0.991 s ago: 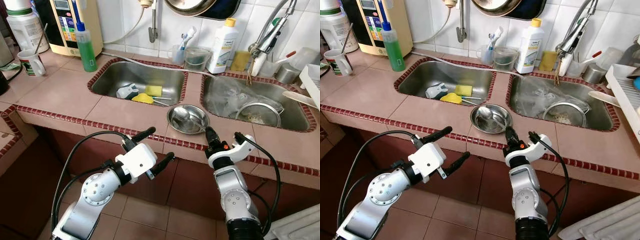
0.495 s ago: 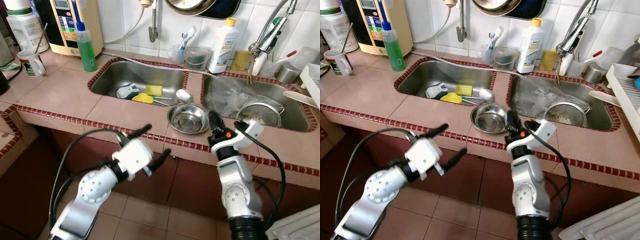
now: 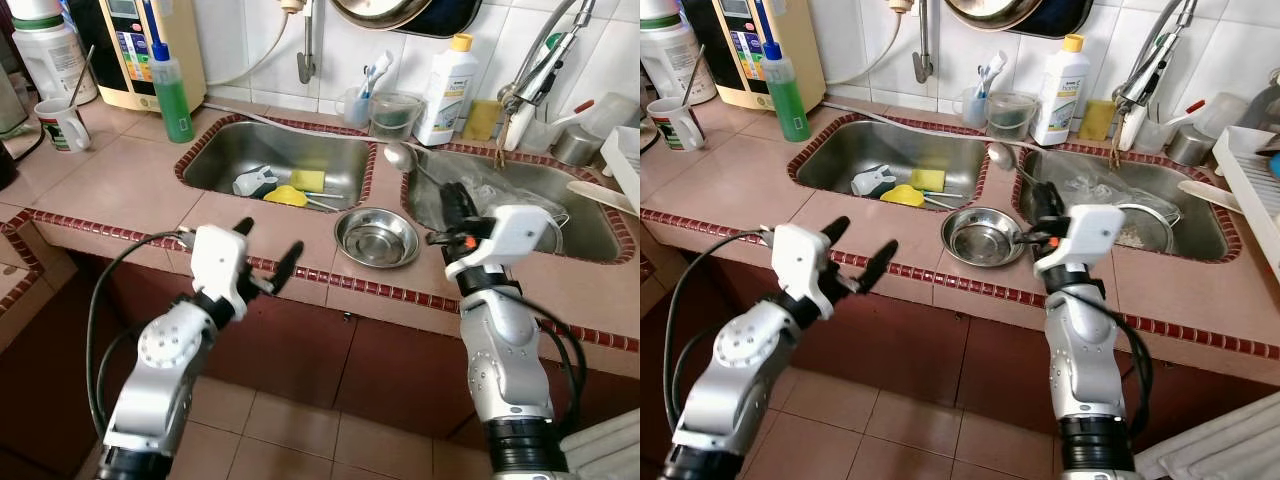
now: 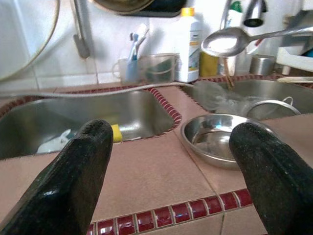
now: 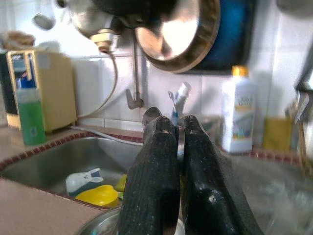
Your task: Kitchen organization
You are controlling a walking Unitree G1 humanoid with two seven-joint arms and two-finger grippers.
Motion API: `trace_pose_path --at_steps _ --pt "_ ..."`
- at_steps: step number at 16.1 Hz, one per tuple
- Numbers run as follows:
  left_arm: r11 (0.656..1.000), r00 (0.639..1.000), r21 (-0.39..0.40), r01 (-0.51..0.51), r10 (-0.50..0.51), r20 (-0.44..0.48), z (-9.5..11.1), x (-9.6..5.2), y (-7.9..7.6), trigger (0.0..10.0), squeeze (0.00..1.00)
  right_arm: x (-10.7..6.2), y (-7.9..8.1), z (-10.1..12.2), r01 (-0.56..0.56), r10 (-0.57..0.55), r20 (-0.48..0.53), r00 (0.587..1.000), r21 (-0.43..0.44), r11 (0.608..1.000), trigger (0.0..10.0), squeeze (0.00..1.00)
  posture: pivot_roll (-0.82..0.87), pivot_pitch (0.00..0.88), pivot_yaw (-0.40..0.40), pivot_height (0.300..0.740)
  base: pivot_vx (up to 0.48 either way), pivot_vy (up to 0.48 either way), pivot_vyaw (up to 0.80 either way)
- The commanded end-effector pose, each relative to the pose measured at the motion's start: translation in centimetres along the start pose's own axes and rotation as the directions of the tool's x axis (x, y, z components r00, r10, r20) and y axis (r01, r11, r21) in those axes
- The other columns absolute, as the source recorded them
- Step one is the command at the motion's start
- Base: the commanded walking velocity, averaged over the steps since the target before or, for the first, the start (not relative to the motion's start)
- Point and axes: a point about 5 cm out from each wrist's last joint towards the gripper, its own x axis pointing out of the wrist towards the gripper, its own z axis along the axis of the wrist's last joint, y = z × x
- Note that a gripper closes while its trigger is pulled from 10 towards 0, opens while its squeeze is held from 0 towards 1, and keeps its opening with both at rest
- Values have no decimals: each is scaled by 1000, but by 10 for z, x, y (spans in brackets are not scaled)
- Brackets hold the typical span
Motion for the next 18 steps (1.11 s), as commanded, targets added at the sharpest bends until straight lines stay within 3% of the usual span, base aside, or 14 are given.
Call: trace_pose_path --at_steps 1,4,6,9,13,16,18 --pt "1000 1000 -22 -11 11 -21 -2 2 2 10000 0 0 4 7 -17 20 37 999 -59 998 10000 0 70 0 -47 740 0 247 0" --pt "998 999 -51 -33 31 -30 -4 3 3 10000 0 -7 9 2 -27 28 23 999 -55 998 10000 0 66 0 -49 740 0 413 0" --pt "995 998 -84 -60 58 -27 -4 2 6 10000 0 -22 15 0 -39 41 18 999 -85 996 10000 0 61 0 -52 740 0 461 0" --pt "993 997 -83 -80 78 -29 -4 1 11 10000 0 -29 14 0 -29 30 12 999 -92 995 10000 0 57 0 -56 740 0 471 0" --pt "994 997 -77 -81 80 -21 -2 4 13 10000 0 -29 13 2 -37 38 14 999 -112 993 10000 0 53 0 -58 740 0 464 0" --pt "997 997 -15 -77 77 9 0 5 8 10000 0 -26 12 1 -44 44 2 999 -126 991 10000 0 56 0 -63 740 0 0 0" --pt "996 996 -17 -86 86 10 0 4 8 10000 0 -24 11 0 -39 38 -6 999 -121 992 10000 0 58 0 -65 740 0 0 0"
